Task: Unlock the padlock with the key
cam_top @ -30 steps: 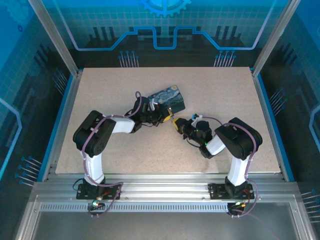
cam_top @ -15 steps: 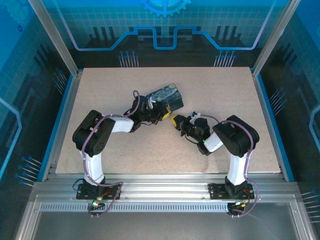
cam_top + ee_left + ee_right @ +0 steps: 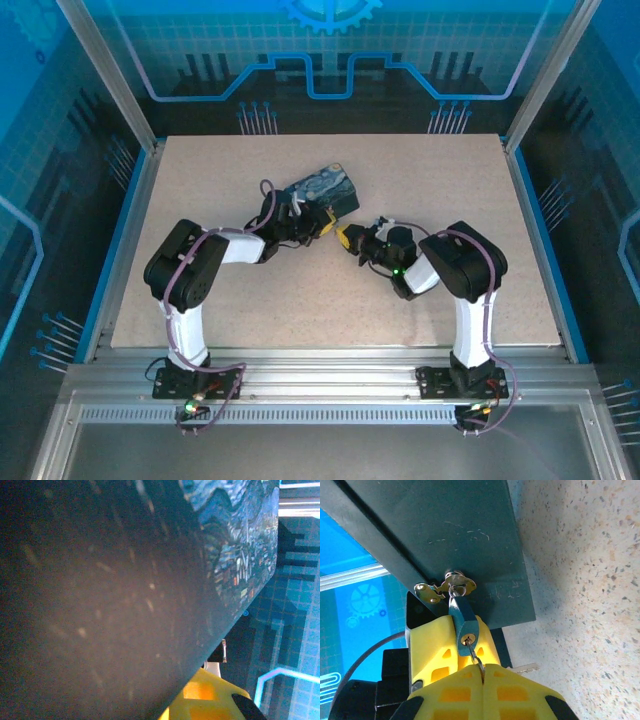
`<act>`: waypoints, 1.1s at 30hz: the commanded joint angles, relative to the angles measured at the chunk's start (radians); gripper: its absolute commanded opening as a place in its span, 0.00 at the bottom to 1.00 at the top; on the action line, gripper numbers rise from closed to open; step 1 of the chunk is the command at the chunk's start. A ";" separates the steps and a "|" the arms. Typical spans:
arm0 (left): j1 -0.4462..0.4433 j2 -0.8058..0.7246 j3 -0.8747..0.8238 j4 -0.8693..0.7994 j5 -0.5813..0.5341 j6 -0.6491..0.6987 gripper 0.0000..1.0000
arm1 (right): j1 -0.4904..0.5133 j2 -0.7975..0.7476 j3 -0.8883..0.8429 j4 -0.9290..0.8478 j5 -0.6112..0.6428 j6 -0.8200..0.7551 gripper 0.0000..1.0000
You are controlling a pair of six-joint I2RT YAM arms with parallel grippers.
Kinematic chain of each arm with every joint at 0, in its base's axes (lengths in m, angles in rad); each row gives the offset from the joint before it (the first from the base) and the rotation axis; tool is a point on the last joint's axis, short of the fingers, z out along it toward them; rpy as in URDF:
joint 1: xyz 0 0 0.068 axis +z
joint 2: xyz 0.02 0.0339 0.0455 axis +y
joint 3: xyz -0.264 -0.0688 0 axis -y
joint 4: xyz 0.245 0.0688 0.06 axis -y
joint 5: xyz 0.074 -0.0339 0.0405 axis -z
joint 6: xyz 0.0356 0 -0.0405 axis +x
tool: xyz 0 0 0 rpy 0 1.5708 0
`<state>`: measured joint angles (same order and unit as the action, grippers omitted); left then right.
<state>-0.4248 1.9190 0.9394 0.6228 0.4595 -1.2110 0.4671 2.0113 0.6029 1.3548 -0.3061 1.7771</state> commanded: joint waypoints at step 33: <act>-0.058 -0.036 -0.003 -0.001 0.240 -0.014 0.00 | -0.053 -0.123 0.069 -0.343 -0.188 -0.193 0.22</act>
<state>-0.4271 1.9186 0.9398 0.6140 0.5098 -1.2304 0.4107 1.9259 0.6876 1.0519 -0.4805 1.6375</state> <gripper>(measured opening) 0.078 0.206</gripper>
